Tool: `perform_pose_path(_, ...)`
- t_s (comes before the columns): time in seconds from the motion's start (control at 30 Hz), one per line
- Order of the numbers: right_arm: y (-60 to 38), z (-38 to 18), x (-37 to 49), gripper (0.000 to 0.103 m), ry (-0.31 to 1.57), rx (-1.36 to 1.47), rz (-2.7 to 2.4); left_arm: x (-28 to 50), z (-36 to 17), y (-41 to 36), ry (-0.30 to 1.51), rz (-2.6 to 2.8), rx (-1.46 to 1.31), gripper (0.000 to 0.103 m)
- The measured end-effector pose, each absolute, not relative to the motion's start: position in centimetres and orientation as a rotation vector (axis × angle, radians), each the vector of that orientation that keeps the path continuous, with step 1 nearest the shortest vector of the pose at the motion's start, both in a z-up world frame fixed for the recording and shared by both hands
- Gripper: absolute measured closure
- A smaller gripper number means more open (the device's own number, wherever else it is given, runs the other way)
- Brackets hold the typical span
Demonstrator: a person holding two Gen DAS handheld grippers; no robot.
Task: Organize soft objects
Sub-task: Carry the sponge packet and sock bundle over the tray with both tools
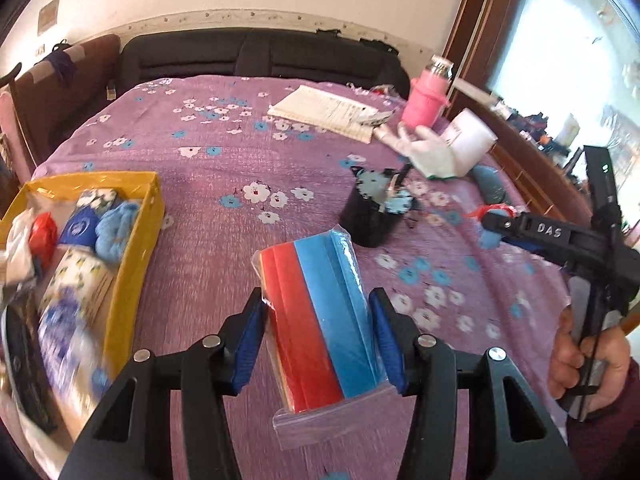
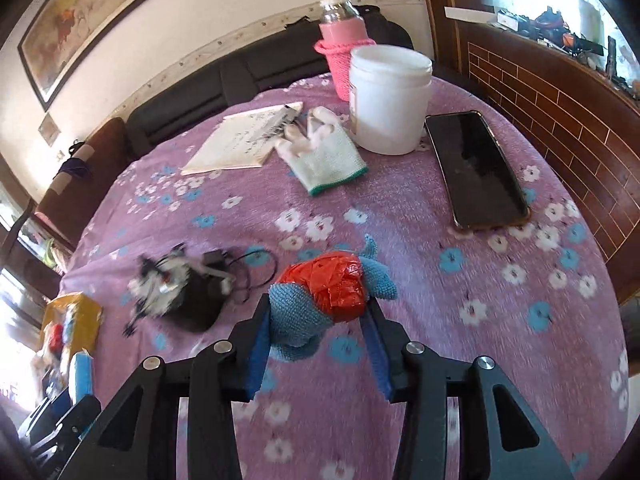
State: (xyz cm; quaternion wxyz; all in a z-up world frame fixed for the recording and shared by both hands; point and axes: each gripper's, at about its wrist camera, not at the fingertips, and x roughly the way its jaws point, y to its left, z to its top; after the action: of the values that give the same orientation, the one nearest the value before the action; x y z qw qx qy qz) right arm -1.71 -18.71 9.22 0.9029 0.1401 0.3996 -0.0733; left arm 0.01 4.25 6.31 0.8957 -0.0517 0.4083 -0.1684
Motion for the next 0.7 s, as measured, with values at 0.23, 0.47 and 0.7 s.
perform_pose_path(0.23,-12.5,10.9,-4.3,0.057,0.816,0.212,-0.047,-4.4,7.9,9.1,0.805,-0.329,-0.200,0.052)
perform_pose_path(0.47,-3.8,11.2,-5.8,0.056,0.824,0.117,0.107,-7.5,8.0,17.7,0.774,-0.179,-0.268,0.052)
perform_pose_path(0.7,4.1,10.0,-6.3,0.056,0.859,0.031,0.248,-9.3,6.8,25.6,0.771,-0.026,-0.362,0.052)
